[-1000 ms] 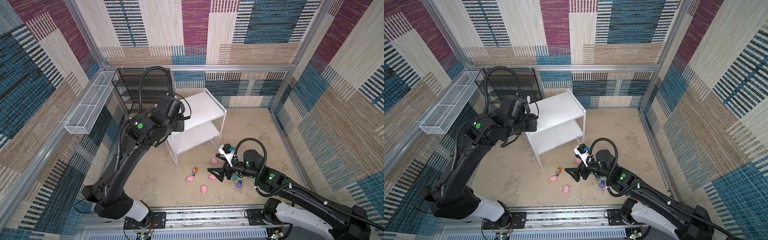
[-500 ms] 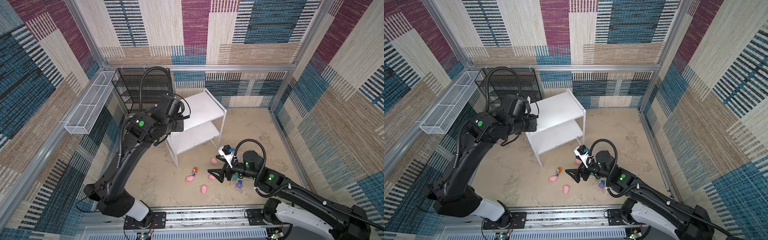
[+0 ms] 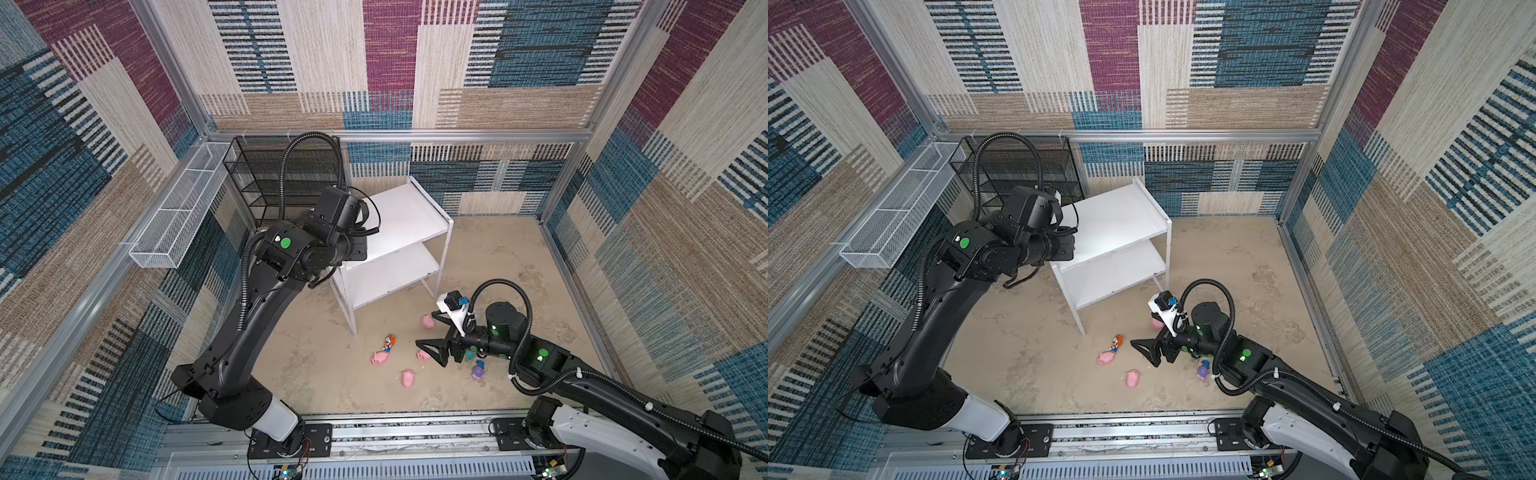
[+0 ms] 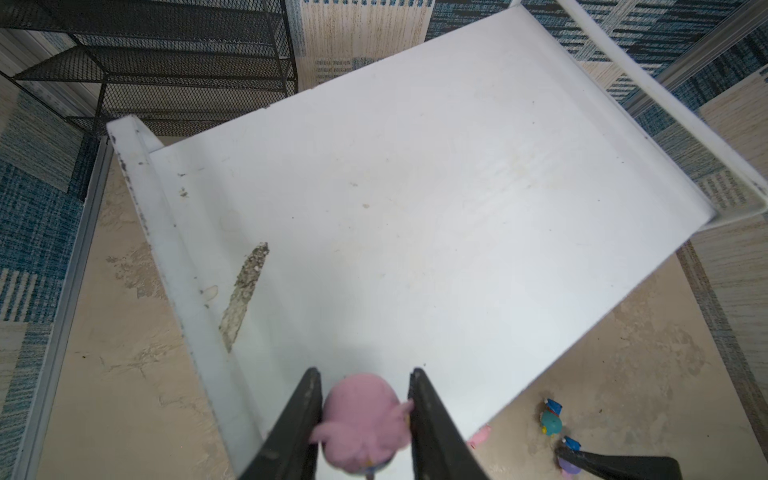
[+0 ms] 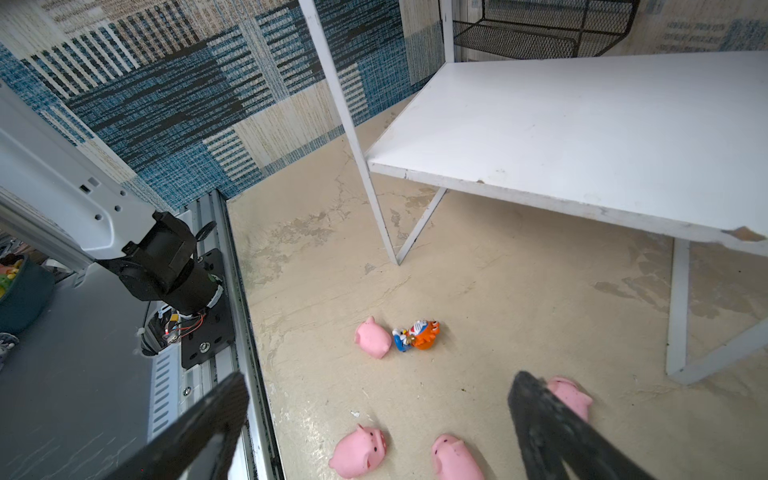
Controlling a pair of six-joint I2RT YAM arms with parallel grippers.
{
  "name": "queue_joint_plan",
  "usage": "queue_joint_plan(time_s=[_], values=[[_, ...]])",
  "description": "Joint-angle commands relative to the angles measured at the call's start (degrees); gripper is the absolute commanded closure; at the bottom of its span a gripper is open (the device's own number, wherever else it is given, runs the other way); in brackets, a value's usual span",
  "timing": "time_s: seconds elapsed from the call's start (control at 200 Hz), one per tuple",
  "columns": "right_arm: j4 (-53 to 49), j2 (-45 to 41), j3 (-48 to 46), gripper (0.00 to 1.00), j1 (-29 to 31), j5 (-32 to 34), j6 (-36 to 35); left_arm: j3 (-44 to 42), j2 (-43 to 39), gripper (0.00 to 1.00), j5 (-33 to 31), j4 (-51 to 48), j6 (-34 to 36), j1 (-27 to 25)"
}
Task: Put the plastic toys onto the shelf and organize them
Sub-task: 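Carry the figure with the left gripper onto the cart top and release it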
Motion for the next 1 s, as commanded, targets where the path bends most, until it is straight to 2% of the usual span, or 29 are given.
queue_joint_plan(time_s=[0.0,0.15,0.371,0.566,0.741,0.887,0.997], values=[[1.8,-0.1,-0.1,0.0,0.1,-0.5,0.7,0.7,0.2,0.62,0.3,-1.6,-1.3,0.2],[1.8,-0.1,-0.1,0.0,0.0,-0.6,0.7,1.1,0.3,0.57,0.7,-1.6,-1.4,0.3],[1.8,0.1,0.0,0.0,0.0,-0.7,0.6,1.9,0.6,0.42,1.4,-1.6,-0.9,0.6],[0.3,1.5,0.8,0.0,0.0,0.8,1.7,3.8,-0.6,0.21,1.7,-1.6,1.4,0.7],[-4.7,5.6,2.1,0.0,0.0,7.5,7.4,3.8,-4.8,0.01,1.7,-1.5,5.9,0.7],[-8.1,10.4,2.0,0.01,0.0,9.0,13.6,-1.1,-10.8,0.01,3.7,-0.5,10.9,0.7],[-5.5,13.6,1.0,0.07,0.0,5.4,17.2,-7.5,-16.4,0.01,8.4,1.0,14.1,0.7]])
